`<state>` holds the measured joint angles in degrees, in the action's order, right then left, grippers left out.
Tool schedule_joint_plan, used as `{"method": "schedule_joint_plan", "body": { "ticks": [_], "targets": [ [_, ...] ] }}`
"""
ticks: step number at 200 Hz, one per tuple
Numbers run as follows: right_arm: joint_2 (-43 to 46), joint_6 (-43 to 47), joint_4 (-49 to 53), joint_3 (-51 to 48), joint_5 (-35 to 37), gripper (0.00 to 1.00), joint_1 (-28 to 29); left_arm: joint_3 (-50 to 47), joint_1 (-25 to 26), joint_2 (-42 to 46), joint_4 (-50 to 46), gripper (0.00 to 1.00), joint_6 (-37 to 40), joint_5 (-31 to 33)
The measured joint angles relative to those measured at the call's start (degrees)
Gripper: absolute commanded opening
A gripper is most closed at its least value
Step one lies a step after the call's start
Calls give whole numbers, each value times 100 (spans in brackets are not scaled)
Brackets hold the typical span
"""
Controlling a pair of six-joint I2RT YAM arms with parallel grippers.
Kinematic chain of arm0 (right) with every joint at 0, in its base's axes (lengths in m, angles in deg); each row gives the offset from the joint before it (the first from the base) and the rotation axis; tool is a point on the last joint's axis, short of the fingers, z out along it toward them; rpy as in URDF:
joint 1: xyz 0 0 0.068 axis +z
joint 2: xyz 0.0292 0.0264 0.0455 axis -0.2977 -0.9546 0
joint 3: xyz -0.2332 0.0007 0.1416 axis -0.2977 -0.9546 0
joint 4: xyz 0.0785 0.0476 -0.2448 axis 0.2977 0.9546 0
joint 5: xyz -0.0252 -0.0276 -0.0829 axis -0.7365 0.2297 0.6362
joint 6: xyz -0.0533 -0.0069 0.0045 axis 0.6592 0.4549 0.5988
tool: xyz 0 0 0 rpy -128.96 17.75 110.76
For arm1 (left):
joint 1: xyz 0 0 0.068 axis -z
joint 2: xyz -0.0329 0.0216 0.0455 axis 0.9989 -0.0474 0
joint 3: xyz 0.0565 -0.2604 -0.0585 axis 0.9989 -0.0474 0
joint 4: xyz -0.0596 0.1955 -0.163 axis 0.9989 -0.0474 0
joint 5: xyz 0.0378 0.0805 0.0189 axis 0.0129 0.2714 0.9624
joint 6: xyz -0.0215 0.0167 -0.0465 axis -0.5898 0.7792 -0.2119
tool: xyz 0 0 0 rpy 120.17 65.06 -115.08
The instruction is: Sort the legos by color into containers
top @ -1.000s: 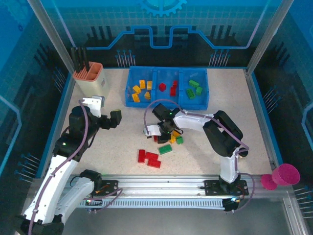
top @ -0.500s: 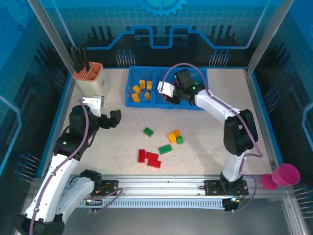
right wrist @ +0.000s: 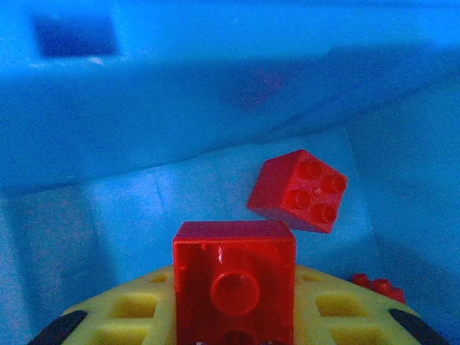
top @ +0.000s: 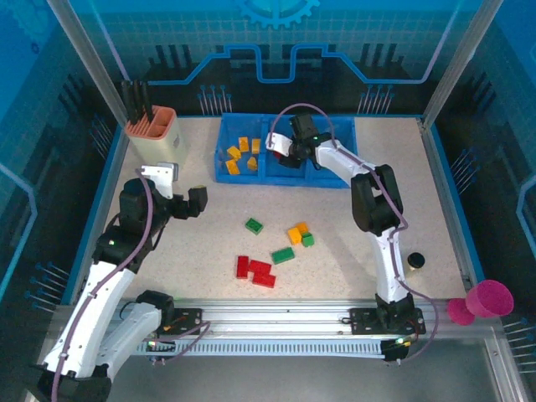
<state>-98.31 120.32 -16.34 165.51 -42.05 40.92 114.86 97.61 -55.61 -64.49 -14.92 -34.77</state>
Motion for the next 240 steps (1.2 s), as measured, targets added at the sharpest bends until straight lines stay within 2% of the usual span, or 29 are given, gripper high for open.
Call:
{"method": "schedule_joint_plan", "body": {
  "ticks": [24, 84, 125, 154, 176, 201, 218, 240],
  "targets": [
    [-83, 39, 105, 120, 2, 38, -9, -2, -11, 0, 0, 99, 0, 0],
    [-83, 138, 190, 151, 4, 48, -9, -22, -44, 0, 63, 99, -2, -28],
    [-83, 144, 256, 223, 20, 49, -4, -22, -48, 2, 105, 99, -2, -46],
    [39, 94, 363, 129, 87, 58, 42, -22, -48, 28, 107, 99, -4, -48],
    [658, -74, 540, -378, 157, 63, 175, -22, -48, 114, 105, 99, -2, -63],
    [1893, -385, 686, -1314, 308, 67, 518, -26, -48, 273, 111, 99, -4, -81],
    [2769, -715, 807, -1928, 450, 71, 960, -26, -48, 319, 125, 99, -2, -87],
    [3493, -1353, 1104, -2516, 487, 71, 1672, -26, -59, 321, 125, 99, -4, -90]
  ]
}}
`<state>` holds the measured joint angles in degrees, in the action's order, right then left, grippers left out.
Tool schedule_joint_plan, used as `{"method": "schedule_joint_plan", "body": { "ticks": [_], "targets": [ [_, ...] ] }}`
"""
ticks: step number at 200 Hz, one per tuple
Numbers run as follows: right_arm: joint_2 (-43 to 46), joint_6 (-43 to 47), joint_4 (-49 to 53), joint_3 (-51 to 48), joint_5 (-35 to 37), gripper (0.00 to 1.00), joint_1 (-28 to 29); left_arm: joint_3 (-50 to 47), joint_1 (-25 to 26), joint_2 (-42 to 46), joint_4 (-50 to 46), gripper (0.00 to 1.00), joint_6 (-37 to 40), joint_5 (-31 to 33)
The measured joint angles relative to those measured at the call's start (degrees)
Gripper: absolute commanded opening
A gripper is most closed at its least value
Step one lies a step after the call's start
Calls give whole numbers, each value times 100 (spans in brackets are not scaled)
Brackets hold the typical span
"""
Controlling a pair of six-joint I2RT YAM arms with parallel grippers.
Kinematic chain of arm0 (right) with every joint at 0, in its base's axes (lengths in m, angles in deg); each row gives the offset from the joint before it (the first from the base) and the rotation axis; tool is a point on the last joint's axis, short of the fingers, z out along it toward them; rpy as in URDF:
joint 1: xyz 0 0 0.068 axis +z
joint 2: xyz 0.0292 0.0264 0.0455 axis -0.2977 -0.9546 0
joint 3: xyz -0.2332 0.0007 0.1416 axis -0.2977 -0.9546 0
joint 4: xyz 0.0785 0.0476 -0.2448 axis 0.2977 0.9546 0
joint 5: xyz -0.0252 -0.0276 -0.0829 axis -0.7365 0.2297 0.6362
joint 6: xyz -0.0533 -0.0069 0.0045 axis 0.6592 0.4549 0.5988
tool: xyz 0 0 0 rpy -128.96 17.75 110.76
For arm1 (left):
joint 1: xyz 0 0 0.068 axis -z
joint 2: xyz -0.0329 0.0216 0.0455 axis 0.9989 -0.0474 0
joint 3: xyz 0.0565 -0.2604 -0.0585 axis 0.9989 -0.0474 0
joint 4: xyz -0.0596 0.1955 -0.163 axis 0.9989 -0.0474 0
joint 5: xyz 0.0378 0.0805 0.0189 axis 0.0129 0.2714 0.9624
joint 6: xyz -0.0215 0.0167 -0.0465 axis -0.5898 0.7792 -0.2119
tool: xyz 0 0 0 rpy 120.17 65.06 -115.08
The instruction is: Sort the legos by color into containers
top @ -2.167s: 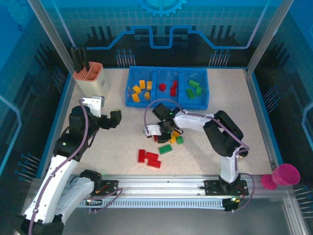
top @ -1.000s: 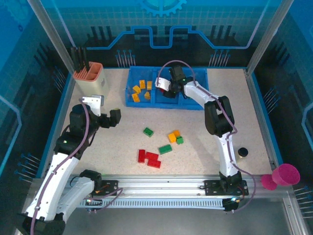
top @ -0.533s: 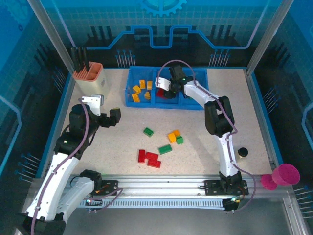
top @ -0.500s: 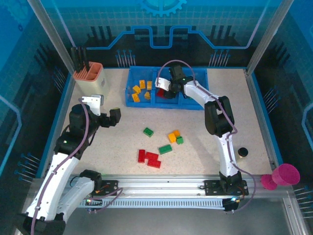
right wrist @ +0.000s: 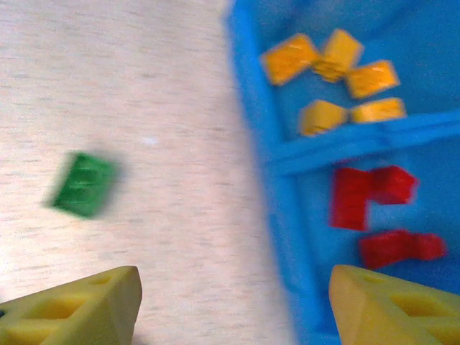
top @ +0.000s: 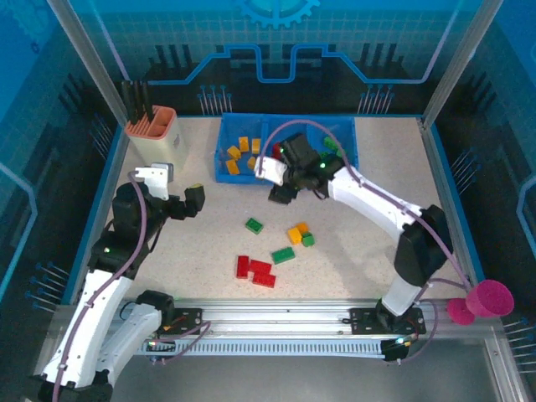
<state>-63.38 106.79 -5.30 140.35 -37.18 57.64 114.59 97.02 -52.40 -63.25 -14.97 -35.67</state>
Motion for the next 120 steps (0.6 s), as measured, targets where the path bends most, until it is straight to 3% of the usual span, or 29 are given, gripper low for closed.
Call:
{"method": "schedule_joint_plan", "body": {
  "ticks": [61, 120],
  "targets": [
    [898, -2011, 74, -2479, 114, 72, 1816, -4, -15, -33, 2, 99, -24, -57],
    [1851, -3008, -459, -3521, 66, 73, 2634, -4, -22, -214, 7, 99, -136, -149]
  ]
}}
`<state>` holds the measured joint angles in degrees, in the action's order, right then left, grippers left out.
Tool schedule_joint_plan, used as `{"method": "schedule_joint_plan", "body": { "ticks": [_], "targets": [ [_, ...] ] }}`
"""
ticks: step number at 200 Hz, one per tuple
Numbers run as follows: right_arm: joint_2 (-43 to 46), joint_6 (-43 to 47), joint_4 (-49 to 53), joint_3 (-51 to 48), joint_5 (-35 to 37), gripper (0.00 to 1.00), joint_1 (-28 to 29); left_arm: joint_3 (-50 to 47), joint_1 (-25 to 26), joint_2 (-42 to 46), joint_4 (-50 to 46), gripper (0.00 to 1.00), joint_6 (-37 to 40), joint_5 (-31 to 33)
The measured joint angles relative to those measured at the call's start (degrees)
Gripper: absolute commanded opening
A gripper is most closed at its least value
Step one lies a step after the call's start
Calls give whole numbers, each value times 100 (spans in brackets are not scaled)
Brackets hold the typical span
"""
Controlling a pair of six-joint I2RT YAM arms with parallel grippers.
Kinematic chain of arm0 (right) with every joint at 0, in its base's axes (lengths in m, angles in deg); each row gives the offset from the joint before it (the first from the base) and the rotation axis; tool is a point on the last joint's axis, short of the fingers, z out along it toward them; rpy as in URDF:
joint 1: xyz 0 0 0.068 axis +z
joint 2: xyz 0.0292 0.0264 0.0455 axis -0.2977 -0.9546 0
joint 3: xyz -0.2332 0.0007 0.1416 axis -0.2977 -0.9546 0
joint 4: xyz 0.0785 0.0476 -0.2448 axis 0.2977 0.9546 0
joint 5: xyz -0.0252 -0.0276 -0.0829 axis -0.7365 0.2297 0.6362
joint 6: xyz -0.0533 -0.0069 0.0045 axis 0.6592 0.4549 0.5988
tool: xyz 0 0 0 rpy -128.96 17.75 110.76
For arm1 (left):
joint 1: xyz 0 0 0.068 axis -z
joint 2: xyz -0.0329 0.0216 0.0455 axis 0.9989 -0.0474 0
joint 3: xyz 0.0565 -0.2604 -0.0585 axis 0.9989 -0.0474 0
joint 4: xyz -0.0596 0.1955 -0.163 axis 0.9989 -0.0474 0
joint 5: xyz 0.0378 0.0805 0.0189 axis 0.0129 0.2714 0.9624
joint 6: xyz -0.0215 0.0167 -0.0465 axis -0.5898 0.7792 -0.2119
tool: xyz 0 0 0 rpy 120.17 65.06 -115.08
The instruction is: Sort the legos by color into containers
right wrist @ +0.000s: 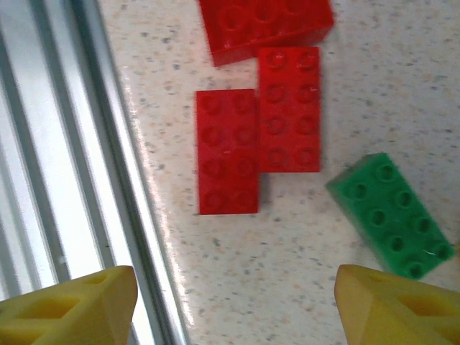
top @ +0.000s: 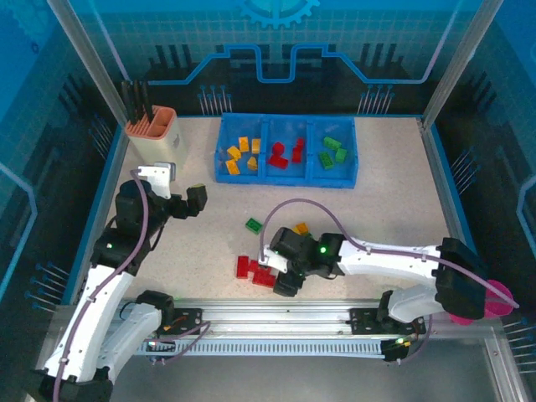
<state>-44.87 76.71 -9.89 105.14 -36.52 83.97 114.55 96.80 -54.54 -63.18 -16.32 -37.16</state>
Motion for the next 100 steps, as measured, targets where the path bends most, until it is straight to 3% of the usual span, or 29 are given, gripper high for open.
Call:
{"method": "schedule_joint_plan", "body": {
  "ticks": [40, 100],
  "targets": [
    [114, -321, -651, -671, 109, 73, 345, -2, 0, -31, 0, 99, -7, 2],
    [-219, -326, -1585, -857, 179, 73, 358, -2, 0, -55, -2, 99, -7, 2]
  ]
}}
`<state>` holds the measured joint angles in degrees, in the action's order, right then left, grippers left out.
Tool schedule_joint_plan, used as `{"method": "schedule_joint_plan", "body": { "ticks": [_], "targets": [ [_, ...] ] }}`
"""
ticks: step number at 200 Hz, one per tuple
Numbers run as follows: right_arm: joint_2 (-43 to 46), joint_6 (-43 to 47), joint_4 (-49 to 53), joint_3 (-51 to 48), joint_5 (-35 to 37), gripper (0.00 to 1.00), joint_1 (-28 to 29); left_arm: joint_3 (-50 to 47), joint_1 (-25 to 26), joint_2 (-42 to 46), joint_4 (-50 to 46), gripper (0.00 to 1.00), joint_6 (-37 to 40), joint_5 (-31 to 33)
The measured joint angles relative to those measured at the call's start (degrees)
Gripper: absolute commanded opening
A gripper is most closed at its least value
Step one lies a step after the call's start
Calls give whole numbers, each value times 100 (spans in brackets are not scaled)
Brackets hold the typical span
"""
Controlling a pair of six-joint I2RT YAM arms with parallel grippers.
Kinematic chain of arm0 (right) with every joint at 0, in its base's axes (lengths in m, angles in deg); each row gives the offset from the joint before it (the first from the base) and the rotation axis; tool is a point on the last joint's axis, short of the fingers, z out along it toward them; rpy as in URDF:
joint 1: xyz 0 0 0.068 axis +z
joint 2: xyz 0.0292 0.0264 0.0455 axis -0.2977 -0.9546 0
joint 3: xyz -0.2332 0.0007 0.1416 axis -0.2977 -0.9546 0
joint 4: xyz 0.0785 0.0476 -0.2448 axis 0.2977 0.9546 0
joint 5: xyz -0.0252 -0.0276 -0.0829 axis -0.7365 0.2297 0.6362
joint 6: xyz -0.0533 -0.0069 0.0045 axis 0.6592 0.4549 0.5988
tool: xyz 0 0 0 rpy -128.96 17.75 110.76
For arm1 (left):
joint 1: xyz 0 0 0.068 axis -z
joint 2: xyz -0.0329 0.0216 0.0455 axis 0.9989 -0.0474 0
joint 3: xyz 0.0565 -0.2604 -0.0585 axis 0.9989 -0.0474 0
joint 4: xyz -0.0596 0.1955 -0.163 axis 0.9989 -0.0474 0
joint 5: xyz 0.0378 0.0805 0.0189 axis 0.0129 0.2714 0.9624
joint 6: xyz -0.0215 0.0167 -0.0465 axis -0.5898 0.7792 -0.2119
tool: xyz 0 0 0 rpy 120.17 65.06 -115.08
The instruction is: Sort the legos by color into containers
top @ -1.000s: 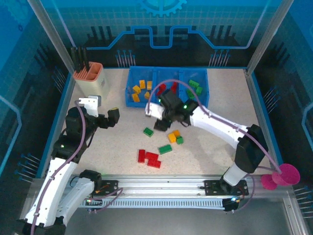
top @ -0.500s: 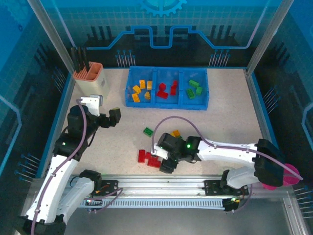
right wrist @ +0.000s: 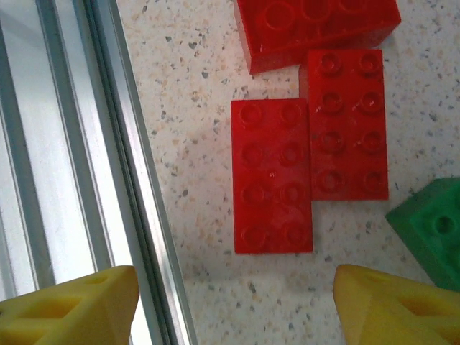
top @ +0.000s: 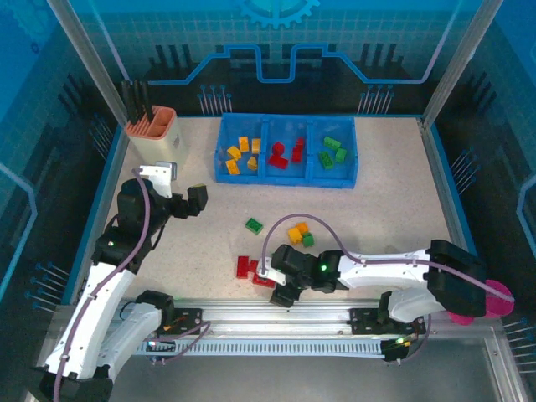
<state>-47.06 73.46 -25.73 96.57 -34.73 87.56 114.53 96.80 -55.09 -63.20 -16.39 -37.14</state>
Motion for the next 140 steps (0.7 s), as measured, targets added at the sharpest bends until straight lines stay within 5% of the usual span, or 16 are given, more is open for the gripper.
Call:
{"method": "schedule_joint_plan", "body": {
  "ticks": [100, 140],
  "targets": [
    [-1040, 166, -304, 251, 76, 71, 0, -15, 0, 0, 2, 99, 0, 2],
    [-1174, 245, -96, 448, 59, 63, 0, -24, -4, 0, 0, 99, 0, 2]
  ]
}}
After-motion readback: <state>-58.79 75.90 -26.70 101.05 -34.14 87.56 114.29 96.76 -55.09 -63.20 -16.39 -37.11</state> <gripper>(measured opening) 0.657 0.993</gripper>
